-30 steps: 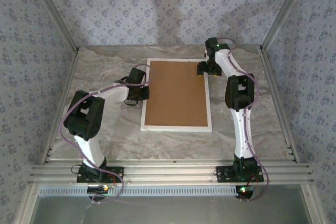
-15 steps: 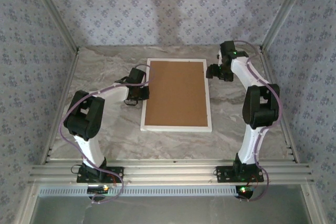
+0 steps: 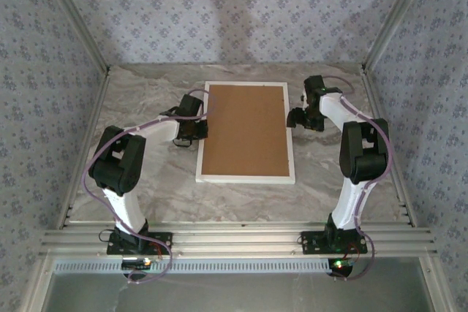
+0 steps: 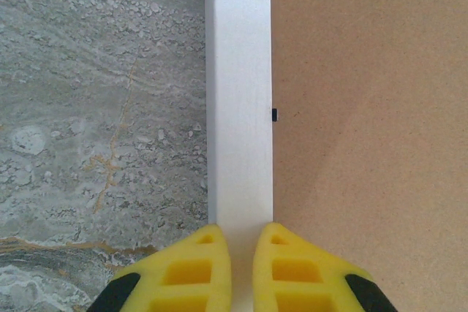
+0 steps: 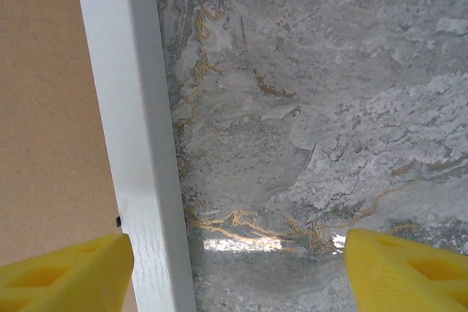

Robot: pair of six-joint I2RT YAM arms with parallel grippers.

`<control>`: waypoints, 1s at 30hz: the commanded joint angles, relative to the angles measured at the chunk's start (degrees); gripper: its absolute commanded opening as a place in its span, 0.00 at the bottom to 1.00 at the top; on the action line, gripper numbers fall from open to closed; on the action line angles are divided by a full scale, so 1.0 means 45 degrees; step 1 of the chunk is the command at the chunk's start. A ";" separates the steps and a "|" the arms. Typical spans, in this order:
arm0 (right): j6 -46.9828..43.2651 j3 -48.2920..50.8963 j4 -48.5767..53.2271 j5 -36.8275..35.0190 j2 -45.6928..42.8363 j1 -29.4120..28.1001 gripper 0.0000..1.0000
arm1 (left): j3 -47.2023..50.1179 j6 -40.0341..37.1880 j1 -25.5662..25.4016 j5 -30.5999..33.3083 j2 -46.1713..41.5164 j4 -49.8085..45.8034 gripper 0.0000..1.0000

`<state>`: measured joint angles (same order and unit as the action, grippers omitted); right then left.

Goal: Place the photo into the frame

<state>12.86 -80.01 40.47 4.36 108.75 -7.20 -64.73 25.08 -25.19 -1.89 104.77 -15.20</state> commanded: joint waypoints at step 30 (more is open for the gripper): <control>0.0387 -0.0263 0.0065 0.0213 0.2107 -0.1256 0.78 | 0.0108 0.0012 -0.0274 -0.0225 0.0214 -0.0685 0.00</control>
<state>13.54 -81.21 39.00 3.60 113.45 -9.80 -64.73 25.10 -25.23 -1.89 104.79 -15.20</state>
